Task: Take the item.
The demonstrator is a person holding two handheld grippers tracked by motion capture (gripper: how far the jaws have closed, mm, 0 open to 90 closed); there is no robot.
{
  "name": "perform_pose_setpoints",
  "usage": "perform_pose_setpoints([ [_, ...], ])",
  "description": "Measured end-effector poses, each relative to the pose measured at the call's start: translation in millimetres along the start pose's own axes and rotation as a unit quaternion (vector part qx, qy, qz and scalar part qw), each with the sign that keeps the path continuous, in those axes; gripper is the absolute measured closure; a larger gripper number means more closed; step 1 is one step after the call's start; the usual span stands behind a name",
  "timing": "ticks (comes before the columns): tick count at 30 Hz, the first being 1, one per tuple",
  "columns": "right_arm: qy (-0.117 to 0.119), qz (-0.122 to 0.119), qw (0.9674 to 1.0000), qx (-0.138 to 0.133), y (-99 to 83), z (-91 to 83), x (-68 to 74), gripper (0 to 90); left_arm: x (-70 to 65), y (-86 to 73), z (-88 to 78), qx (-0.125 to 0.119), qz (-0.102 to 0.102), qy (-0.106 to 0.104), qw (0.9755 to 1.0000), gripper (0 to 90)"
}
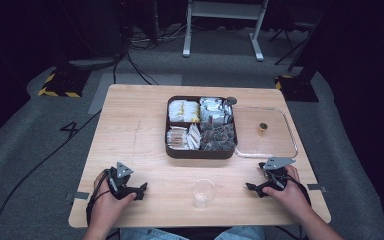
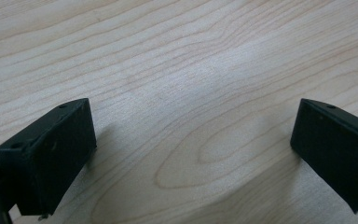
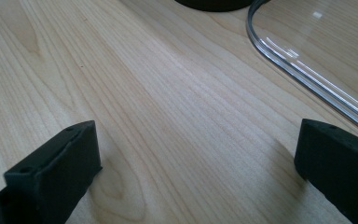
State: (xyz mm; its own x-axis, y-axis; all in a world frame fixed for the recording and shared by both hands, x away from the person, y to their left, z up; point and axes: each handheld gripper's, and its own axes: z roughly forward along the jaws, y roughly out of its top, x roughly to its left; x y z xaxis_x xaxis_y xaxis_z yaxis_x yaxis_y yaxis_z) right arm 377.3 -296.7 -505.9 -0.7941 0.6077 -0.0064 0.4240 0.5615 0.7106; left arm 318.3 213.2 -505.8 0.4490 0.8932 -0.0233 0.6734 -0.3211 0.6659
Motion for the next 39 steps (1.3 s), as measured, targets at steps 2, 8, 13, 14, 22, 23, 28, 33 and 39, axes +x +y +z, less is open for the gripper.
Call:
perform_pose_setpoints([
  [2,-0.002,0.002,1.0000,0.000,-0.1,-0.2,0.5,0.1,-0.3,0.1,-0.2,-0.002,0.002,-0.001,1.0000,1.6],
  [8,-0.008,0.006,0.9999,-0.001,-0.5,-0.6,2.1,0.5,-3.2,4.7,-7.1,0.003,0.016,-0.009,0.9998,25.4],
  [13,-0.008,0.006,1.0000,0.000,-0.4,-0.5,1.8,0.5,-6.1,10.6,-13.8,-0.009,0.011,-0.016,0.9998,30.2],
  [14,-0.007,0.006,1.0000,0.000,-0.4,-0.5,1.8,0.6,-6.6,11.9,-15.5,-0.010,0.010,-0.015,0.9998,30.6],
  [22,-0.007,0.006,1.0000,-0.001,-0.5,-0.5,1.8,0.5,-7.5,22.6,-26.4,-0.017,0.003,-0.032,0.9993,30.7],
  [23,-0.007,0.006,1.0000,-0.001,-0.5,-0.5,1.8,0.5,-7.4,24.1,-27.9,-0.019,0.000,-0.035,0.9992,30.7],
  [28,-0.007,0.006,1.0000,-0.001,-0.4,-0.5,1.8,0.6,-10.4,36.1,-37.5,-0.028,0.004,-0.032,0.9991,30.7],
  [33,-0.007,0.006,1.0000,-0.001,-0.5,-0.5,1.8,0.6,-18.0,52.1,-45.7,-0.038,0.015,-0.046,0.9981,30.7],
  [39,-0.007,0.006,1.0000,-0.001,-0.4,-0.5,1.9,0.5,-27.9,74.0,-45.3,-0.056,0.038,-0.054,0.9962,30.7],
])
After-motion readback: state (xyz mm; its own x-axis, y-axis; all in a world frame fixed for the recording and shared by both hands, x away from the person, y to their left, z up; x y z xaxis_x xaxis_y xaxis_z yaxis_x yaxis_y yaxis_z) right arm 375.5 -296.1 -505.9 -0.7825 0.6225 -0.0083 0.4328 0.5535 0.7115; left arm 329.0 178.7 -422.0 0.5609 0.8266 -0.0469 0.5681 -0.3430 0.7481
